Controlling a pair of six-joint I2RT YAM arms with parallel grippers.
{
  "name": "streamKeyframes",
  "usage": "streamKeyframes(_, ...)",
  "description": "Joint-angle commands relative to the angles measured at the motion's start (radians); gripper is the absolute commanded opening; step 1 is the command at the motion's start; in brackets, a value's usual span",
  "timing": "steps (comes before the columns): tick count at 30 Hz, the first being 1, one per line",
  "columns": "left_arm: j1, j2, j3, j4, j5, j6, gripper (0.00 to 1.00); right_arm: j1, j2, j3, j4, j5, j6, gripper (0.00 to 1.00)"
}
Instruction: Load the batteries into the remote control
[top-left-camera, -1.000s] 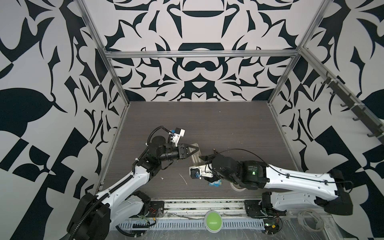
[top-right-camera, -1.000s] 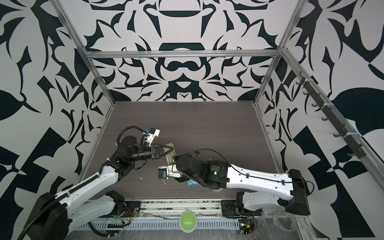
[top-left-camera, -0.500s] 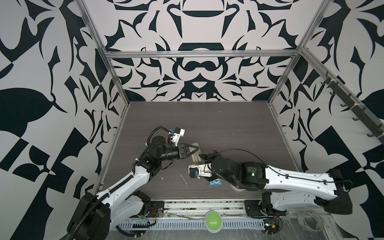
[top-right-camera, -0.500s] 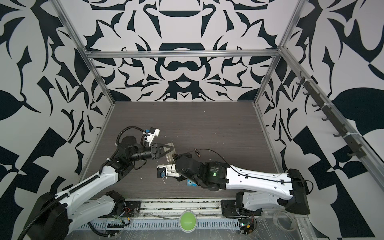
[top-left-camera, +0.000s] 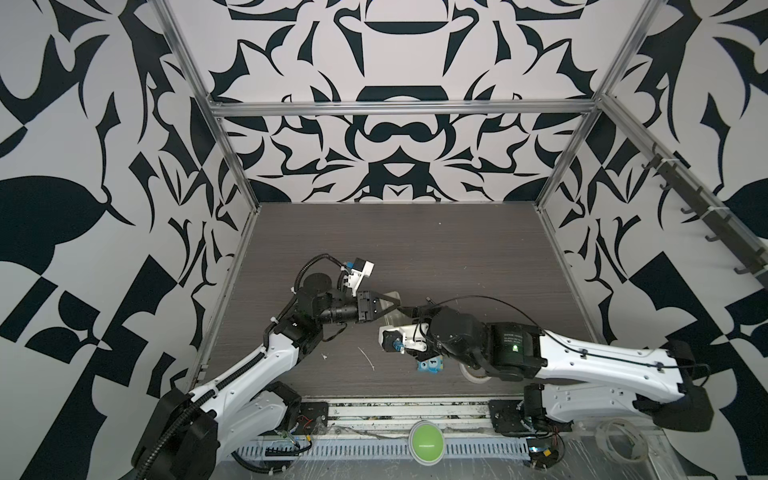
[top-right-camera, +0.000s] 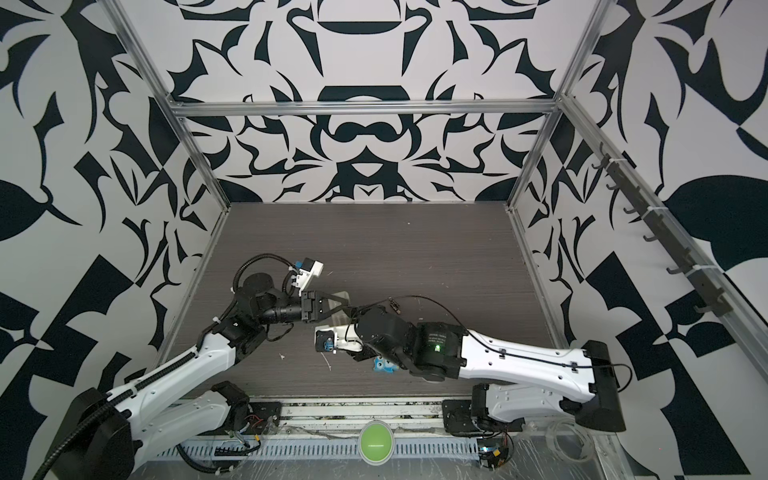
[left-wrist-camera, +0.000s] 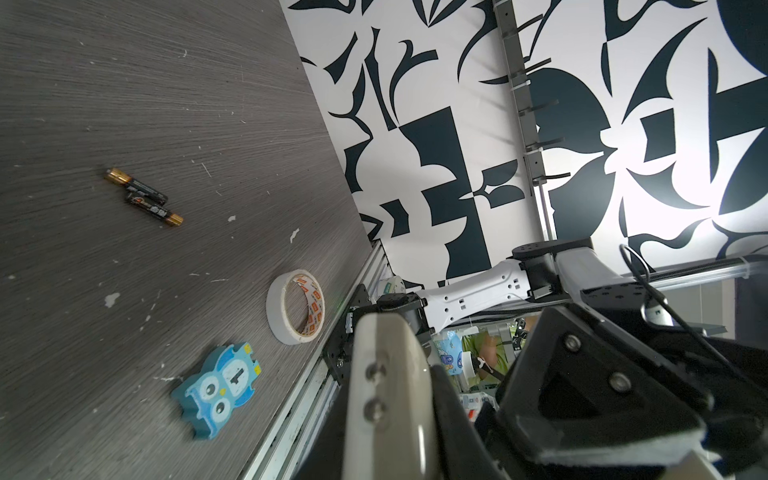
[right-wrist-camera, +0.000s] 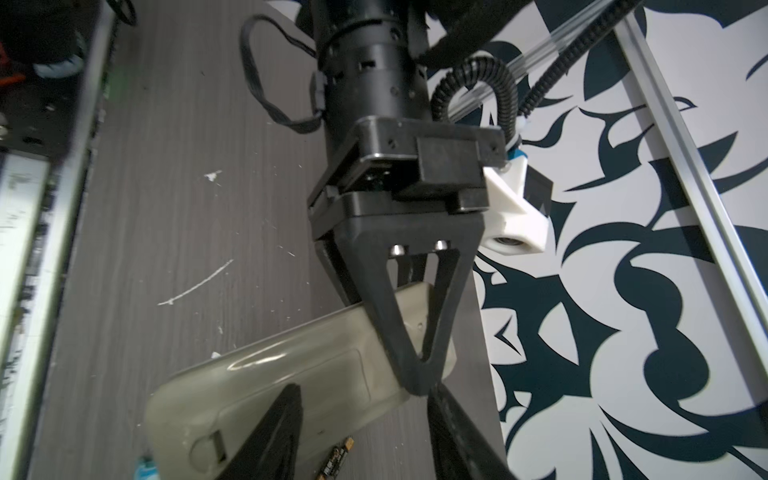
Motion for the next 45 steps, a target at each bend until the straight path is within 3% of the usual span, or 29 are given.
streamKeyframes(1, 0.005, -0.018, -0.014, 0.026, 0.026, -0.011, 0.0, 0.005, -0.031, 0.02, -0.058, -0.085, 0.072, 0.52)
streamKeyframes(18, 0.005, -0.024, -0.021, 0.036, 0.024, -0.017, 0.0, 0.006, 0.002, 0.021, -0.061, -0.147, 0.092, 0.52)
streamKeyframes(33, 0.005, -0.025, -0.021, 0.045, 0.028, -0.021, 0.0, 0.005, 0.028, 0.027, -0.109, -0.126, 0.08, 0.51)
streamKeyframes(45, 0.005, -0.019, -0.024, 0.036, 0.041, -0.022, 0.0, 0.005, 0.029, 0.03, -0.089, -0.008, 0.061, 0.49)
